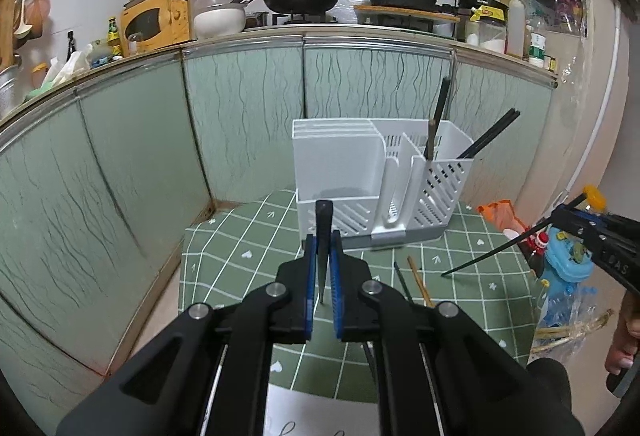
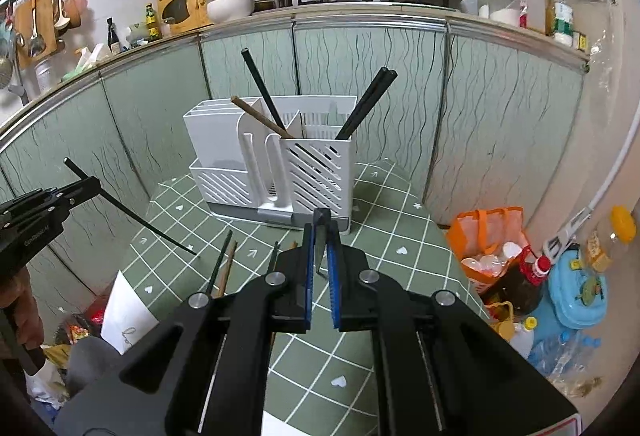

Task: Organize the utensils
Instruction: 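Lift both held black chopsticks and carry them toward the white holder, then lower the black chopstick into the holder with the left tool while the right tool inserts its own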

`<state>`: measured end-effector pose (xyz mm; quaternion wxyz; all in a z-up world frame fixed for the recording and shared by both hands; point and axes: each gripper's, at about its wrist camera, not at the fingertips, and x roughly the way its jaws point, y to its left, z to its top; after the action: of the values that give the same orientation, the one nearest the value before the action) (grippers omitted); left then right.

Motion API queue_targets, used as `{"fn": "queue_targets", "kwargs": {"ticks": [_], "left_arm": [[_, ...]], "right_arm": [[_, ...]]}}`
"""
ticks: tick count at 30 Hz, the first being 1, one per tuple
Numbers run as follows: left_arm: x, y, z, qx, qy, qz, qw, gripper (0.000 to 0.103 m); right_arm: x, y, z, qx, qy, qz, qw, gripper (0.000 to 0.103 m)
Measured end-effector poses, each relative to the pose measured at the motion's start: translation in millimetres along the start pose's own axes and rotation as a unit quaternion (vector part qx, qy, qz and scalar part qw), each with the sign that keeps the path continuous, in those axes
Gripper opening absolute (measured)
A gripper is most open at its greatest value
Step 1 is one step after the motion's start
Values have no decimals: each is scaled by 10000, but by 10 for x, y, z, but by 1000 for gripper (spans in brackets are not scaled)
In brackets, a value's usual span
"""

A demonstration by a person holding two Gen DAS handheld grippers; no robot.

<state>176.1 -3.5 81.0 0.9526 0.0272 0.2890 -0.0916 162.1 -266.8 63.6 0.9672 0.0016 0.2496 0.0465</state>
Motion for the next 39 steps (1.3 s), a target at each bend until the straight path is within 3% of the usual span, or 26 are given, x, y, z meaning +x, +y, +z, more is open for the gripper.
{"fn": "queue_targets", "kwargs": {"ticks": [10, 25, 29, 39], "left_arm": [[-12, -78, 355, 233, 248, -314, 9989, 7], [-353, -564, 1392, 727, -120, -1045, 9918, 7], [-366, -715, 1613, 829, -198, -1331, 9874, 7], [26, -934, 1936, 1071, -243, -1496, 9826, 7]], "right_arm": [[-154, -86, 411, -67, -13, 193, 9998, 6], [-638, -160, 1357, -441, -194, 355, 9982, 6], [-639, -200, 1580, -503, -179, 417, 9977, 6], [-258, -368, 1896, -546, -20, 524, 9971, 6]]}}
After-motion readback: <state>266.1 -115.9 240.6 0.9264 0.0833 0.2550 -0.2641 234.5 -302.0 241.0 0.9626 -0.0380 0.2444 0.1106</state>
